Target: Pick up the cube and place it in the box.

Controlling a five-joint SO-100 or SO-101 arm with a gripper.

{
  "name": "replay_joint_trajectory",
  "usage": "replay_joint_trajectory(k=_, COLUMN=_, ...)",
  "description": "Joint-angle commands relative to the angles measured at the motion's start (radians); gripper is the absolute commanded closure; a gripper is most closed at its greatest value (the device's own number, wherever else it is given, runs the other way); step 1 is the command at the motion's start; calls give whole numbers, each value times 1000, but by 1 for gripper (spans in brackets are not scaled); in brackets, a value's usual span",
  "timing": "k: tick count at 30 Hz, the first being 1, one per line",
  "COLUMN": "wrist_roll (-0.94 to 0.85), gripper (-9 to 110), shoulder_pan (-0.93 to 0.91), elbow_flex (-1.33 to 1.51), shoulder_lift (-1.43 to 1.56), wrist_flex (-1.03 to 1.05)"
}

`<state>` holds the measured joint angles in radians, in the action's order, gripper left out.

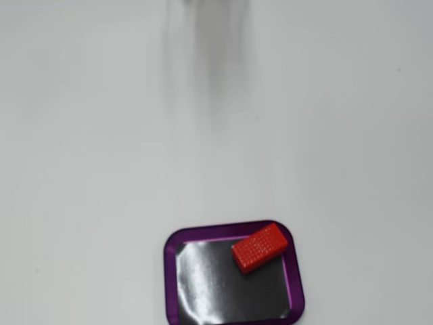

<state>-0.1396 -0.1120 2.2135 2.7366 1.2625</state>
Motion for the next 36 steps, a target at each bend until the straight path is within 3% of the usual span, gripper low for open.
replay_joint_trajectory(k=1, wrist_roll=-3, gripper=86, shoulder_pan=5, elbow_flex=268, shoulder_lift=210, wrist_flex=-118)
replay_joint_trajectory(k=7, wrist_roll=-5, gripper=86, shoulder_pan=-5, elbow_flex=675, shoulder_lift=557, wrist_flex=-219)
replay_joint_trajectory(k=13, wrist_roll=6, gripper=86, shoulder_pan=-5, elbow_flex=868, shoulder_lift=724, wrist_flex=-216)
replay_joint_trajectory(k=19, wrist_roll=31, gripper=89, shoulder_pan=-3, elbow_flex=881, shoulder_lift=678, wrist_flex=-147)
replay_joint_trajectory(k=23, wrist_roll=149, gripper=103, shoulder_pan=-5, elbow_flex=881, shoulder_lift=678, wrist_flex=-83)
replay_joint_trajectory(k=36, wrist_roll=167, gripper=102, shoulder_pan=-5, elbow_flex=881, shoulder_lift=678, wrist_flex=-89)
